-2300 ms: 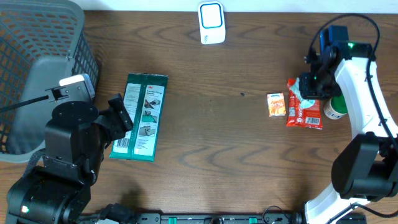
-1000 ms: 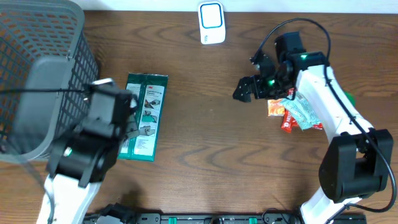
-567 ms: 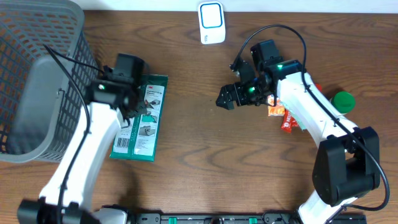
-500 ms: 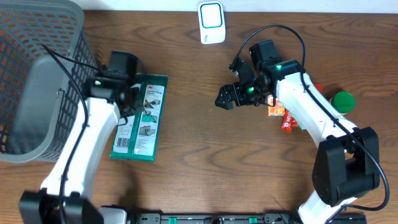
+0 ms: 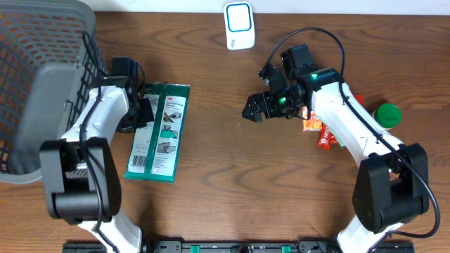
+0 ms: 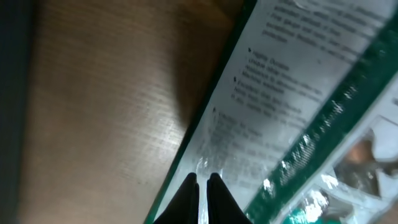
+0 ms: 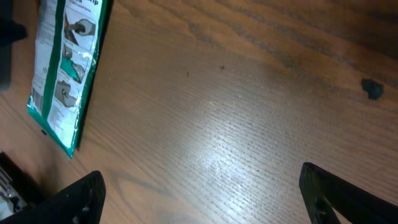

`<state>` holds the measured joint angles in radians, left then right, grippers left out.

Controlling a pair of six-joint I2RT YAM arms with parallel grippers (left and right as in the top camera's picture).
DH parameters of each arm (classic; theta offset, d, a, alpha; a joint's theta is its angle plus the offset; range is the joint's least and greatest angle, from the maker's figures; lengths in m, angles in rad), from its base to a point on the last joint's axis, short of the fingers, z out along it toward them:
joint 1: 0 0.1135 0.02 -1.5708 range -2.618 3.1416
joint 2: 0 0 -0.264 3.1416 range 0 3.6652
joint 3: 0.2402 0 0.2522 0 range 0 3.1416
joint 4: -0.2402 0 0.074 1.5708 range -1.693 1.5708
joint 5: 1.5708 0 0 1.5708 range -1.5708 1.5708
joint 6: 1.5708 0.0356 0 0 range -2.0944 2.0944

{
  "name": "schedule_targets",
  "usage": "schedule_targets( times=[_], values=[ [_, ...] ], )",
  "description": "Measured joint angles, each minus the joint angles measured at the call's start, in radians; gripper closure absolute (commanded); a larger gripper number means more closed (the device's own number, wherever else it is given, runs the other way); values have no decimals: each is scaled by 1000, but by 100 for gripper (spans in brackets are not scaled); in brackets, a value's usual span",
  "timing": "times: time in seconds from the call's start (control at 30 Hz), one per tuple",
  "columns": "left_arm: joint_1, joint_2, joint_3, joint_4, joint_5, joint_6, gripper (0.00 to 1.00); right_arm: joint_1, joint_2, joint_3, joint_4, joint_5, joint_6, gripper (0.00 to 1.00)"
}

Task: Scan the item barcode
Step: 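Reach both grippers to the green 3M wipes packet, then grasp the green 3M packet with the right gripper, left gripper steadying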

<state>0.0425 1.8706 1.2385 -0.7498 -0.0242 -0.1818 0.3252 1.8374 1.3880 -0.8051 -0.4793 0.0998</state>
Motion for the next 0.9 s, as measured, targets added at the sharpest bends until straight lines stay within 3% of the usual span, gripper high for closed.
schedule_targets(
  times=[0.37, 0.9],
  values=[
    [-36, 71, 0, -33, 129, -6, 92, 9, 0, -100, 109, -41, 95, 8],
    [-313, 71, -1, -3, 240, -137, 92, 28, 0, -288, 341, -158, 191, 18]
  ],
)
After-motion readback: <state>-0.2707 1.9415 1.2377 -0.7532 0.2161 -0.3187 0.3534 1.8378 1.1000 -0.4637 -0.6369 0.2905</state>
